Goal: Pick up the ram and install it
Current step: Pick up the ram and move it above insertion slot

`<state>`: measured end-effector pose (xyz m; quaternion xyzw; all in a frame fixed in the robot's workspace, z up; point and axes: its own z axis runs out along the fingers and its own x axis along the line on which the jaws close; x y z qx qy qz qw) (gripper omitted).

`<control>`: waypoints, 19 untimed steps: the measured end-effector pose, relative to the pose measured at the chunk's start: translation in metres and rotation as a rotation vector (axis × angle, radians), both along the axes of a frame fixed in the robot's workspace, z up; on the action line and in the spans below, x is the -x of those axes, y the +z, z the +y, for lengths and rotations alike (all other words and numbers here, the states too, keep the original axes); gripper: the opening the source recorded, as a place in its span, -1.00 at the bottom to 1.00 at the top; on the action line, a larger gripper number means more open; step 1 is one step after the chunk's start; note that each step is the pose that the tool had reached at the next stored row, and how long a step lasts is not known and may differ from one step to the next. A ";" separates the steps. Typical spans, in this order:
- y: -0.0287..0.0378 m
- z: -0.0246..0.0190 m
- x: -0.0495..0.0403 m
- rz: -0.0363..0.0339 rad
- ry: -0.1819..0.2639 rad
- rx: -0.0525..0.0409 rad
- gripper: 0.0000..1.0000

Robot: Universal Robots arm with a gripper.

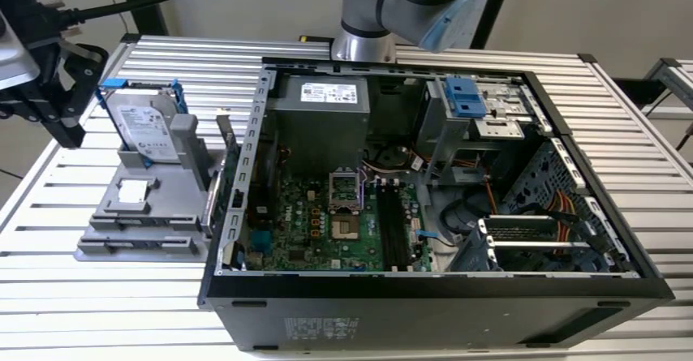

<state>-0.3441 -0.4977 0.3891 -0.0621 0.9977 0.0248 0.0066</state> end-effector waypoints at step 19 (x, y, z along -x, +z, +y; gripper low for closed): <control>0.0000 0.0000 -0.0001 -0.0001 0.037 0.0016 -1.00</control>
